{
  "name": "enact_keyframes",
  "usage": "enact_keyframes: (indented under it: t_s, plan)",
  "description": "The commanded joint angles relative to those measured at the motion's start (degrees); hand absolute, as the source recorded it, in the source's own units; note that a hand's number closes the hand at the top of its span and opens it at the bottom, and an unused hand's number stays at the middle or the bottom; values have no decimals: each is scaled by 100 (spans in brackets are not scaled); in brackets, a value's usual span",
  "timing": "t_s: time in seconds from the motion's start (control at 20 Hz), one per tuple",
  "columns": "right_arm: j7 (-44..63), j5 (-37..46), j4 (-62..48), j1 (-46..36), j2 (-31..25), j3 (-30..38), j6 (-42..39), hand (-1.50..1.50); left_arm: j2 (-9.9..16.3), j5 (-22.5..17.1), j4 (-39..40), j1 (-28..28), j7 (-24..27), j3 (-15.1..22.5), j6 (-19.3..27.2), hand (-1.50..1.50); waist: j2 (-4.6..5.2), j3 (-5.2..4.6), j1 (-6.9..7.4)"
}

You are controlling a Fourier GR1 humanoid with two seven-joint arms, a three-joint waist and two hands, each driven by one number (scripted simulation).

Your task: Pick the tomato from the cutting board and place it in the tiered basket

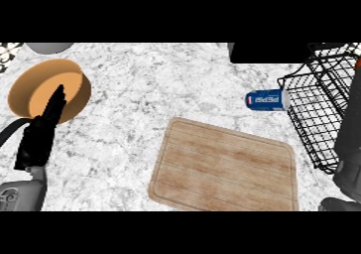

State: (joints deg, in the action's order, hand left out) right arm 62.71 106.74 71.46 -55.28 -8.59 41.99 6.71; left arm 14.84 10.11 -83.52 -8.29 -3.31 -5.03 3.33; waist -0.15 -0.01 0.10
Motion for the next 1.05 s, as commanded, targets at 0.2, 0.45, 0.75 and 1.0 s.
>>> enact_keyframes:
  t_s: [0.2,0.45,0.75,1.0]
  plan:
    - [997,829,1721,208,576,-421,-117,-150,-224,260,203,17,272,114,278,0,-16,-9,-97]
    - [1355,748,2987,-2,847,-489,-733,-150,-120,162,20,38,61,49,151,0,-58,-8,-64]
    - [1546,653,4761,894,859,-1458,-1941,-150,-59,151,-36,-83,-147,46,71,0,-90,-8,-35]
    - [1628,332,6309,2019,859,-2301,-2222,-150,-108,103,67,65,45,45,27,0,-63,-4,-39]
